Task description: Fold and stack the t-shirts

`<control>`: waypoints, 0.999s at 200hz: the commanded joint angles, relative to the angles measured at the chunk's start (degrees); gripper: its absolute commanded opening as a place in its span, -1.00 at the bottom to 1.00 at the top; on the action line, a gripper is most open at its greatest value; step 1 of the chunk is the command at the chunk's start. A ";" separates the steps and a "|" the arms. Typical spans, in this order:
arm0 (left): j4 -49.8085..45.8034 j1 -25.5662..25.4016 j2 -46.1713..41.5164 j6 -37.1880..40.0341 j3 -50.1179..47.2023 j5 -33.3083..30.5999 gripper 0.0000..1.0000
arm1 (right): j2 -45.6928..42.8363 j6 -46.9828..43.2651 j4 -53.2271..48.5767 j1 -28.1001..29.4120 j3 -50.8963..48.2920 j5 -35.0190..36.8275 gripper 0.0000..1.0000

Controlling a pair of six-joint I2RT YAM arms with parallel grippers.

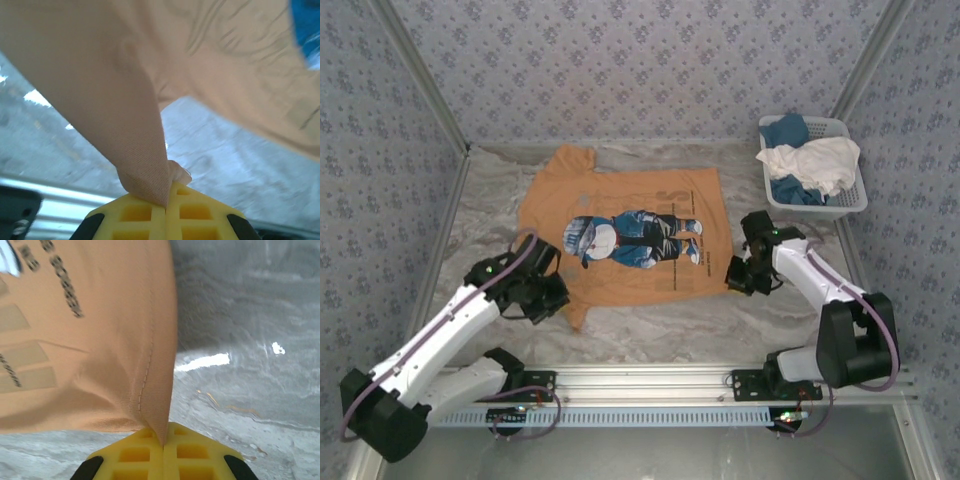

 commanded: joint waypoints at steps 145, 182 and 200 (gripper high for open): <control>10.76 17.93 34.99 22.72 30.68 -4.15 -1.00 | 22.92 2.32 2.21 -5.32 23.72 -2.58 -1.00; 9.78 20.32 35.71 23.05 32.40 -6.51 -1.00 | 24.31 2.81 0.96 -5.58 25.39 -0.17 -1.00; 9.62 21.34 35.76 23.01 32.62 -7.02 -1.00 | 24.54 3.15 0.93 -5.80 25.33 0.50 -1.00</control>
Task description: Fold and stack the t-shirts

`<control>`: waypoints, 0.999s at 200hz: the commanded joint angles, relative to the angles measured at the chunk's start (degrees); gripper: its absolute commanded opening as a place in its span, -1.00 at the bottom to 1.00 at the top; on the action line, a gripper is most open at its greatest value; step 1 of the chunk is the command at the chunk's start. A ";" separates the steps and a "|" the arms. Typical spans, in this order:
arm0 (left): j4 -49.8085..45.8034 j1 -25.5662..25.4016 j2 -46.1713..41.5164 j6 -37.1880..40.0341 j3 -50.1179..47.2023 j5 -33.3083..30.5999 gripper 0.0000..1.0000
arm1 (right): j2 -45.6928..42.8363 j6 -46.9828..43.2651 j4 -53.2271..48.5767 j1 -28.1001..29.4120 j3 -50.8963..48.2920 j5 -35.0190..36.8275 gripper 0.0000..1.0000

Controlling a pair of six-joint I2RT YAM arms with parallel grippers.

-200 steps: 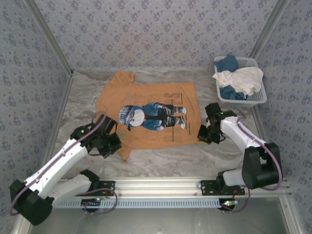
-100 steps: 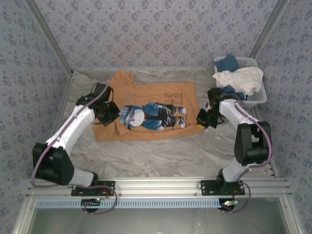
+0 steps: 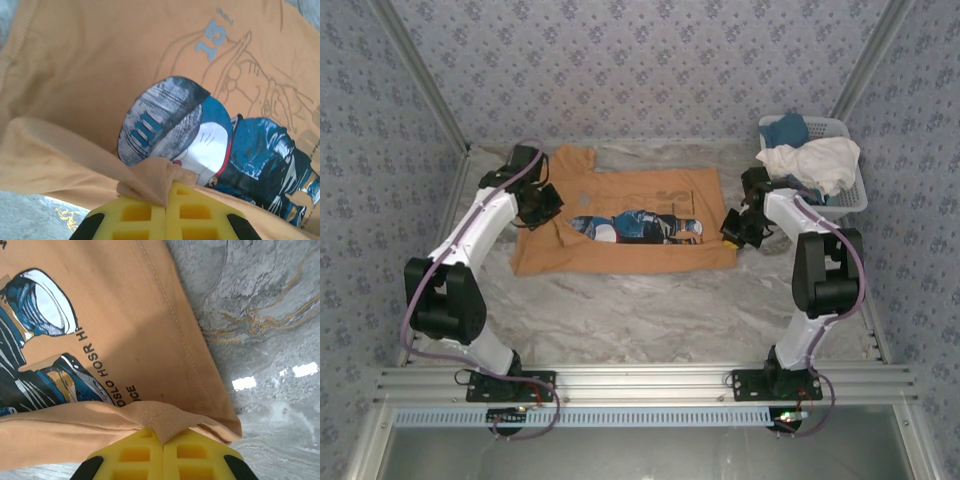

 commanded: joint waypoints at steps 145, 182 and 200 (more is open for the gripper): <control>-1.57 4.48 5.84 3.77 4.59 -3.43 -1.00 | 7.67 0.86 -1.21 -0.99 8.11 1.81 -1.00; -1.57 4.90 7.20 3.83 4.98 -4.10 -1.00 | 9.94 0.73 -1.38 -0.93 10.55 2.00 -1.00; -1.44 5.20 7.79 3.94 4.98 -4.21 -1.00 | 11.03 0.77 -1.38 -1.02 11.38 2.09 -1.00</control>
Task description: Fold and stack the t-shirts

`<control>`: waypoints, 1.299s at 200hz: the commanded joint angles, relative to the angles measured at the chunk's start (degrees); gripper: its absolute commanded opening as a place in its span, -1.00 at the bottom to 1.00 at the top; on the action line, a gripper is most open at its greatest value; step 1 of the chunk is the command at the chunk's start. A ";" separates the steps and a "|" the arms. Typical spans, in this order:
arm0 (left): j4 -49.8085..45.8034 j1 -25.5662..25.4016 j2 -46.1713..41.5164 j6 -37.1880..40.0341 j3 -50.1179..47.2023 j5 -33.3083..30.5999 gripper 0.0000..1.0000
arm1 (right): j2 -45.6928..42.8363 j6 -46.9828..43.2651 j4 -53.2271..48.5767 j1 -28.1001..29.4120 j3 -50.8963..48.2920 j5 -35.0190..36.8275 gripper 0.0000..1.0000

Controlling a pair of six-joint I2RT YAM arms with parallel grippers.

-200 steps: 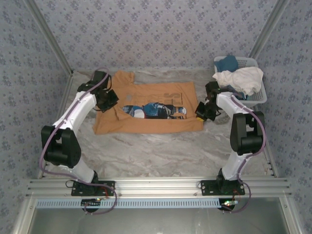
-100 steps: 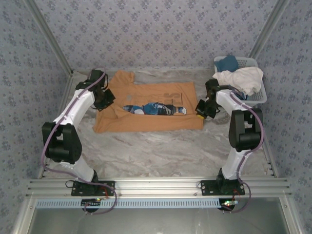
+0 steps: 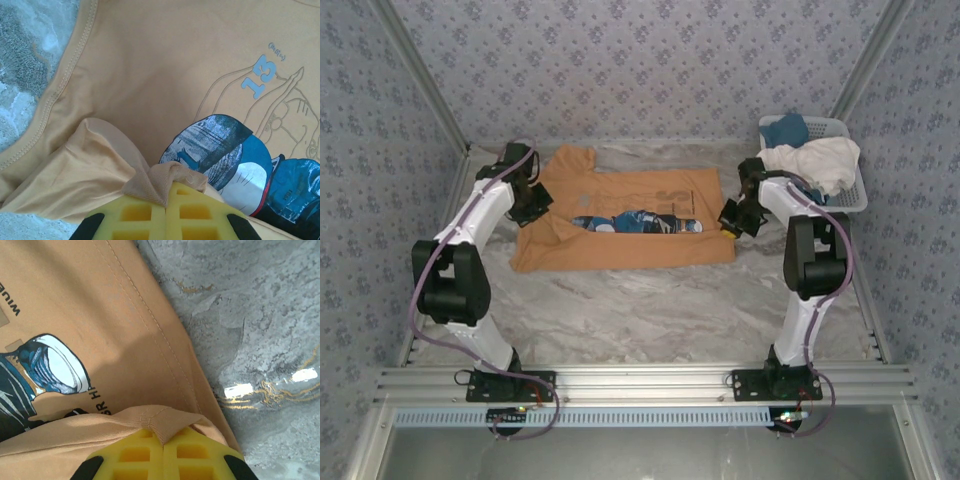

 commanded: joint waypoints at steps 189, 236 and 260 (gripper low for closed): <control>5.92 7.15 -6.63 -4.45 -19.42 12.77 -0.39 | -11.21 -0.91 6.87 3.18 -13.96 -2.25 -0.19; 8.50 9.25 1.56 -2.30 -17.13 8.66 -0.51 | -5.94 0.40 7.68 4.78 -13.96 -0.80 -0.38; 7.98 10.34 3.82 -0.11 -17.70 3.76 -0.58 | -2.08 -0.31 4.66 4.10 -12.85 2.36 -0.42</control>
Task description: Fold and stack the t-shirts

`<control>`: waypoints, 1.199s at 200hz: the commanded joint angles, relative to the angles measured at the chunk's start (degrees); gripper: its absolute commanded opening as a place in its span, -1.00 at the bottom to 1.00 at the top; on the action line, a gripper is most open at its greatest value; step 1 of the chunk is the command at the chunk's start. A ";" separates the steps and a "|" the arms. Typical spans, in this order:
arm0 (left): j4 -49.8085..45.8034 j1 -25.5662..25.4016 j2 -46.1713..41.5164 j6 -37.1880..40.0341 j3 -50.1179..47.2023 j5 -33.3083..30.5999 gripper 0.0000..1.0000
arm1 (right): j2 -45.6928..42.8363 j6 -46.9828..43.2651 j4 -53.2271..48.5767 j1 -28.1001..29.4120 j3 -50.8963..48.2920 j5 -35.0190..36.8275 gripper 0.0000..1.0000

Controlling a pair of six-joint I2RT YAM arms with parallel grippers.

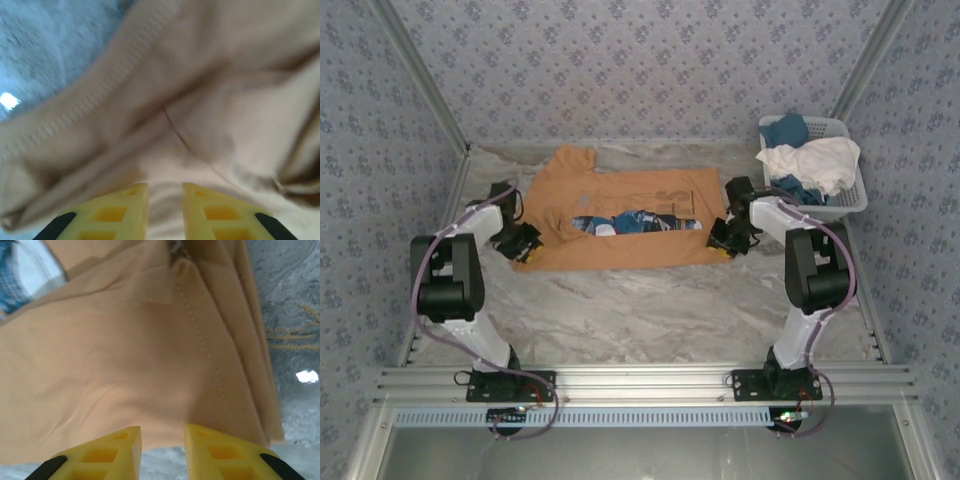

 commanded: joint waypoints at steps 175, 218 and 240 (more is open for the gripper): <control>-1.85 -11.98 -12.13 -4.44 -5.92 4.37 -0.12 | -15.22 -1.80 -0.38 7.96 -4.09 -4.54 -0.01; -0.87 -14.21 -6.14 -1.93 -3.03 3.95 -0.13 | -14.56 -1.75 -1.37 8.17 -1.75 -5.77 -0.01; -0.44 -15.22 -4.21 -1.85 -2.13 3.70 -0.21 | -14.74 -1.63 -1.51 7.98 -2.18 -5.98 -0.01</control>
